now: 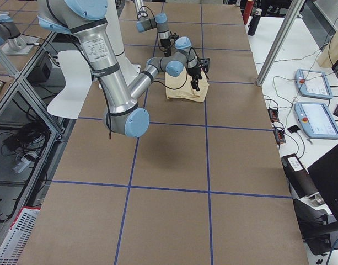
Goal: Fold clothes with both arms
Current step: 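Grasp the folded shirt's edge with the left gripper and drag it farther away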
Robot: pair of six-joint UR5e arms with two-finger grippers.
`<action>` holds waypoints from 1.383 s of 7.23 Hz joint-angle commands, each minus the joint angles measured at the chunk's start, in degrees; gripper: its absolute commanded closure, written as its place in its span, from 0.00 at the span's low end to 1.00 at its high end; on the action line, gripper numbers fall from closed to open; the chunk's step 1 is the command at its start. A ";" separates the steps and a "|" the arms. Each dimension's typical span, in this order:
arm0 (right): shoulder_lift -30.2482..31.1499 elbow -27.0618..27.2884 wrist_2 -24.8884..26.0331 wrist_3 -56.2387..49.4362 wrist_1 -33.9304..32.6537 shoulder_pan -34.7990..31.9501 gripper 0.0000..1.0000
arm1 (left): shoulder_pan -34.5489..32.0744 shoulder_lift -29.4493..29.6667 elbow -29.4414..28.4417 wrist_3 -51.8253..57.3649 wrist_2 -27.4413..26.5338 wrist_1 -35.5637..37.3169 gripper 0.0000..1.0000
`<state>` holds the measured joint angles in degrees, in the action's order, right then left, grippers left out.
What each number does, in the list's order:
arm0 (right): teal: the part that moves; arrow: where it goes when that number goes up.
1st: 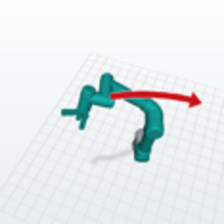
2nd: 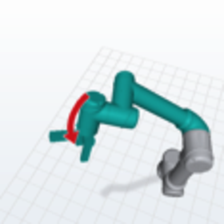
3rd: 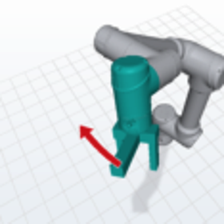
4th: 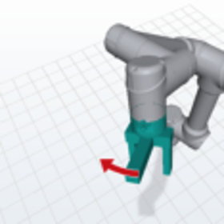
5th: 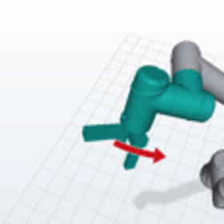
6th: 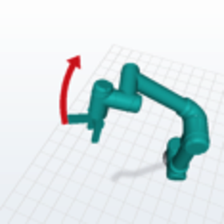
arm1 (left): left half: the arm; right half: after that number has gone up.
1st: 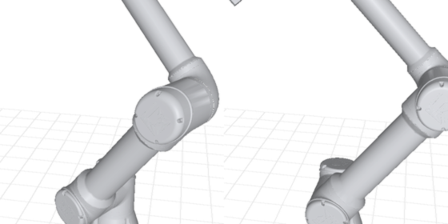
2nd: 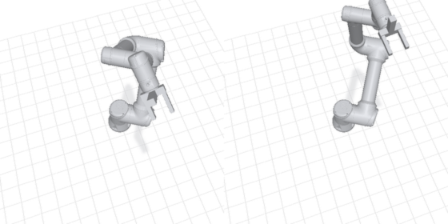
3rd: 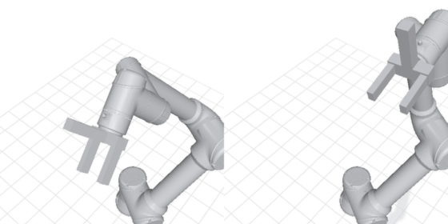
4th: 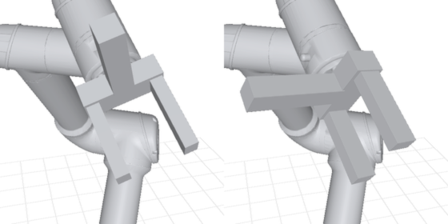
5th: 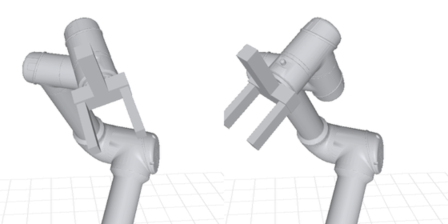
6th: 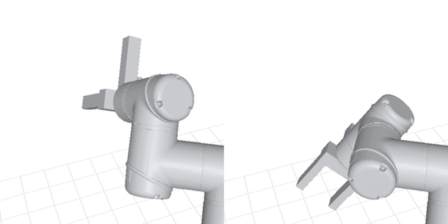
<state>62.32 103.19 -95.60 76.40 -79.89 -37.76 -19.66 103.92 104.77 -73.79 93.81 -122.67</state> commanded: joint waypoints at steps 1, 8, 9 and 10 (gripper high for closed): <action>-0.01 0.00 -0.03 -0.02 0.00 0.05 0.00 | -0.90 -0.64 1.57 1.79 0.23 0.59 1.00; -0.18 -0.09 0.06 0.86 0.09 0.67 0.00 | -26.64 27.65 -37.69 25.61 -0.12 -0.28 1.00; -0.18 -0.01 0.06 0.95 0.09 0.76 0.00 | -27.96 33.40 -46.06 26.58 -0.12 -4.11 1.00; -0.10 -0.09 0.06 0.95 0.09 0.84 0.00 | -29.37 34.06 -49.01 29.99 -0.12 -7.37 1.00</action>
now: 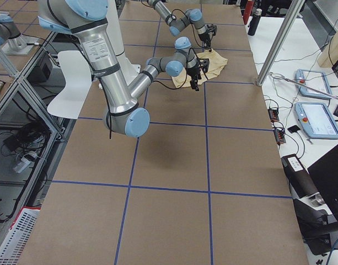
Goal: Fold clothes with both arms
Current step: 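Release the shirt with the left gripper while the right gripper moves toward the collar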
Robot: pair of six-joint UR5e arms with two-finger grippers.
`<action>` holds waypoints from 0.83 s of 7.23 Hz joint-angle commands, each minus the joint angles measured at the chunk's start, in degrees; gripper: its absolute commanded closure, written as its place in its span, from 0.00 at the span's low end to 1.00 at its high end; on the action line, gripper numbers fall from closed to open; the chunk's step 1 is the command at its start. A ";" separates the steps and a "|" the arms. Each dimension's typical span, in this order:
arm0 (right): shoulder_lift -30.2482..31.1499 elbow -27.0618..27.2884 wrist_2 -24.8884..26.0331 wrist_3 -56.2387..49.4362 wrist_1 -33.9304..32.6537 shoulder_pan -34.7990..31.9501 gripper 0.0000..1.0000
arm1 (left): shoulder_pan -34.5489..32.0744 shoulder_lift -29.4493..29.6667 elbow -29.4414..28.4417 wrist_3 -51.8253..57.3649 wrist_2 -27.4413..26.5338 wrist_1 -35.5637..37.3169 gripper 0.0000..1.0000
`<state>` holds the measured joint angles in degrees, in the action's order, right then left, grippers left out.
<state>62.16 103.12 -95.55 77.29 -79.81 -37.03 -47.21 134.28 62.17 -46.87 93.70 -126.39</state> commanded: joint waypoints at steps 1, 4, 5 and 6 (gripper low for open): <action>-0.02 -0.02 0.01 0.05 0.00 0.11 0.00 | -3.75 3.36 -6.45 6.32 0.00 -3.95 0.37; -2.47 -0.63 0.27 5.20 -0.43 1.68 0.00 | -7.97 0.48 -3.83 13.56 7.32 -6.67 0.00; -4.57 -0.98 0.80 10.28 -1.05 3.69 0.00 | -8.07 -6.33 3.93 13.56 9.21 -7.29 0.00; -7.99 -4.03 3.59 14.86 -1.84 6.06 0.00 | -7.81 -13.36 12.45 13.48 10.18 -7.55 0.00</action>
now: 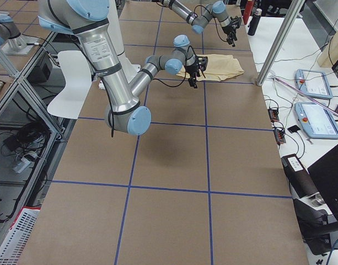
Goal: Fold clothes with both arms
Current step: 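Release the shirt with the left gripper while the right gripper moves toward the collar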
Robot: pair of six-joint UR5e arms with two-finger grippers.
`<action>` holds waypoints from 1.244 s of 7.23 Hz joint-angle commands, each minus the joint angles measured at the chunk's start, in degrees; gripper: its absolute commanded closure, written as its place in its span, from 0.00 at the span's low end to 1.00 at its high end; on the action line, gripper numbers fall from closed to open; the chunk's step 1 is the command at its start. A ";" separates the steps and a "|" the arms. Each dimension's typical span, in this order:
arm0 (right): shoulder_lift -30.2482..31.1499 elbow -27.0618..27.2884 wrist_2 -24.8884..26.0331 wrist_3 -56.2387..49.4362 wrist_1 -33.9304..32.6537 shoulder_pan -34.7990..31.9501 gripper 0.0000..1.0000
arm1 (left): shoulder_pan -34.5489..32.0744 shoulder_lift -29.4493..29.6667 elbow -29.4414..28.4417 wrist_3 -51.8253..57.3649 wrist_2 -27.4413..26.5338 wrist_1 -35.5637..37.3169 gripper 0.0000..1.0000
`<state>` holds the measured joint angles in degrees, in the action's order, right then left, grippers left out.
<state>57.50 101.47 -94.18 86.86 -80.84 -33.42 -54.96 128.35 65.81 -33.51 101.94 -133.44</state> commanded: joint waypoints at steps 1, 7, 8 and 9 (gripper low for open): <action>-8.14 -6.07 3.12 8.03 -4.29 3.70 0.00 | 0.38 -13.59 15.59 -1.01 3.16 -0.59 0.00; -18.04 -19.82 11.82 19.75 -4.06 12.41 0.38 | 17.93 -25.52 26.20 -31.31 -1.98 -10.96 0.06; -17.95 -19.82 12.44 19.75 -4.06 13.11 0.38 | 19.35 -25.52 26.73 -33.70 -2.27 -10.96 0.18; -17.69 -19.82 12.62 19.75 -3.97 13.29 0.38 | 20.76 -25.52 26.73 -35.11 -2.62 -10.88 0.33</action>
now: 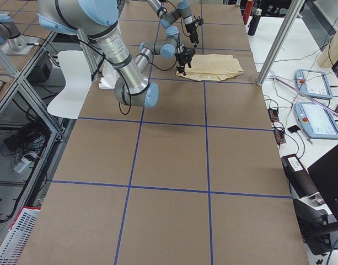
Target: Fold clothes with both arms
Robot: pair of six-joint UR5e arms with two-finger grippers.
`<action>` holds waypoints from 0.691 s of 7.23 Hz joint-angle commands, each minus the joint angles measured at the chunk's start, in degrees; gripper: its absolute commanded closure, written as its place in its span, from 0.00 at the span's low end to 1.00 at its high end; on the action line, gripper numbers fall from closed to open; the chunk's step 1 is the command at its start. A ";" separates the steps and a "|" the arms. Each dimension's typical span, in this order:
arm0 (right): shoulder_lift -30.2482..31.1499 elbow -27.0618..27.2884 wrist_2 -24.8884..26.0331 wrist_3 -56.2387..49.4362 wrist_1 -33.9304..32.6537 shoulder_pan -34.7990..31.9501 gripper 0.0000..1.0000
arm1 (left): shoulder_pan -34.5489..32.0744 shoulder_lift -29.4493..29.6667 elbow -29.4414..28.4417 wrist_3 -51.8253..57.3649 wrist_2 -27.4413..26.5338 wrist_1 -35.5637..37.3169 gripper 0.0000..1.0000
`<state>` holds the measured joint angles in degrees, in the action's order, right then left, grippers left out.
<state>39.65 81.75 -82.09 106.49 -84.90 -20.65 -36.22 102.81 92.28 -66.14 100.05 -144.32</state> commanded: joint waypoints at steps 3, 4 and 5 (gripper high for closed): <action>0.17 -0.01 0.52 -0.23 0.08 0.52 0.38 | 3.61 -0.59 0.27 -2.59 -1.35 0.35 0.36; 0.17 -0.01 0.52 -0.14 0.08 0.43 0.38 | 3.61 -1.03 0.27 -2.68 -1.26 0.44 0.36; 0.17 -0.01 0.52 -0.14 0.08 0.43 0.38 | 3.70 -1.64 0.36 -2.68 -1.26 0.44 0.36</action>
<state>39.82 81.73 -81.56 106.32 -84.82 -20.19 -32.64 101.80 92.57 -68.78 98.77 -143.94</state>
